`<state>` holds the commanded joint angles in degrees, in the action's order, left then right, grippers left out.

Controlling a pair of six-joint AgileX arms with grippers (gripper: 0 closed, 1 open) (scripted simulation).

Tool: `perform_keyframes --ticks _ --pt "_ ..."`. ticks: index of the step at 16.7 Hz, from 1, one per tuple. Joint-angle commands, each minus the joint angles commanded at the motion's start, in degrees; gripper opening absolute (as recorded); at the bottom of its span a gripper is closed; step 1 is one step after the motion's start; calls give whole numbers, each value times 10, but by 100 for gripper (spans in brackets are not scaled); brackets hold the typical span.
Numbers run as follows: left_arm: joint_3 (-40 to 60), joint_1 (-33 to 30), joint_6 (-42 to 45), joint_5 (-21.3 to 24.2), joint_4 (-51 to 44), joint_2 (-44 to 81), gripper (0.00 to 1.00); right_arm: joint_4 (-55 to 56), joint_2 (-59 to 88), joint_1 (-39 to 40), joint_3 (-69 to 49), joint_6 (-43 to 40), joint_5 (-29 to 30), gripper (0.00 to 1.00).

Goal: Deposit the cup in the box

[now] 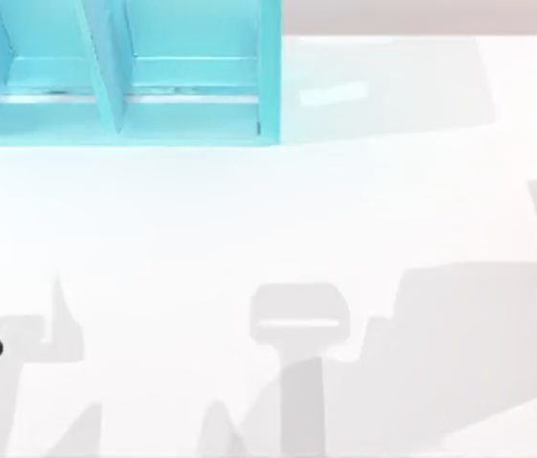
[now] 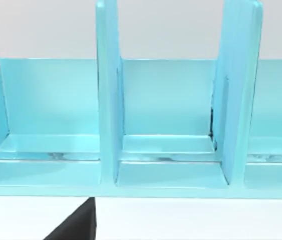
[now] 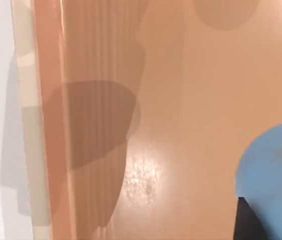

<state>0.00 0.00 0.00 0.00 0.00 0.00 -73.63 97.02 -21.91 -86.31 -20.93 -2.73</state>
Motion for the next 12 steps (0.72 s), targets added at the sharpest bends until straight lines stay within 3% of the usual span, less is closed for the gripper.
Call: perform_keyframes --ticks 5,12 --pt "0 0 0 0 0 0 100 11 4 1 7 0 1 0" --pt "0 0 0 0 0 0 100 138 24 -8 112 -8 -1 0"
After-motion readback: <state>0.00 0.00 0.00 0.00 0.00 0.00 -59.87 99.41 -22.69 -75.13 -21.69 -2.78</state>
